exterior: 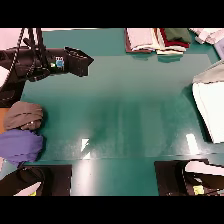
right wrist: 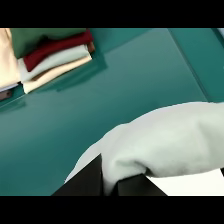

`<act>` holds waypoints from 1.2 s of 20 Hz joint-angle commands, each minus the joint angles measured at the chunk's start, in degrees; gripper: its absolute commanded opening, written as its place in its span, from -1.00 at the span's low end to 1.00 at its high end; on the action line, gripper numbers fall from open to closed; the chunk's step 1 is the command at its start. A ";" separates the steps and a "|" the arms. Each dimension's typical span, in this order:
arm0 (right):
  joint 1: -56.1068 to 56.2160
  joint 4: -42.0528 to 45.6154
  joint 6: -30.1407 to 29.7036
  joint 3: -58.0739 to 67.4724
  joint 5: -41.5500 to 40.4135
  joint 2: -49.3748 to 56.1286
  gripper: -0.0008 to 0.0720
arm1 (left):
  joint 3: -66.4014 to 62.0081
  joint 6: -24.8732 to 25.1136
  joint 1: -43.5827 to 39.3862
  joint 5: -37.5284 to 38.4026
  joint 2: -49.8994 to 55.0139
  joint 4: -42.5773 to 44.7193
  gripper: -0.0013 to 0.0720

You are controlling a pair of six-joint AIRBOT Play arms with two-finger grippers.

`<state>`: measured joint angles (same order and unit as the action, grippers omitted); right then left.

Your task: Fold the shirts.

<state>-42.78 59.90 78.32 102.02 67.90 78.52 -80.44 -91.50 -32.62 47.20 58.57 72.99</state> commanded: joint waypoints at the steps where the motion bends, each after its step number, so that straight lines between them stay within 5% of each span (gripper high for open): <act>1: -1.14 1.79 -0.02 3.89 5.79 -0.46 -0.93 | 0.02 0.04 0.00 0.39 0.07 0.04 -0.88; 15: -16.52 23.04 -5.44 -45.38 6.56 -26.03 -0.92 | 0.02 2.05 0.00 3.78 0.07 0.11 -0.88; 16: -17.68 24.50 -5.44 -47.15 6.47 -27.06 -0.60 | 0.02 2.03 0.00 3.98 0.07 0.11 -0.88; 17: -19.08 25.35 -5.31 -48.30 5.99 -27.85 0.09 | 0.02 2.05 0.00 4.02 0.07 0.11 -0.88; 18: -20.41 25.31 -5.31 -48.74 5.53 -28.44 0.52 | 0.02 2.05 0.00 4.00 0.07 0.11 -0.88; 20: -21.40 23.23 -4.85 -48.63 4.02 -29.97 0.62 | 0.02 2.05 0.00 4.00 0.07 0.11 -0.88; 24: -14.62 5.40 -4.87 -44.02 -0.42 -31.36 0.61 | 0.02 1.99 0.00 4.00 0.07 0.07 -0.88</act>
<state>-60.84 76.42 73.34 56.12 70.48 48.40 -80.44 -89.49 -32.62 51.05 58.59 73.08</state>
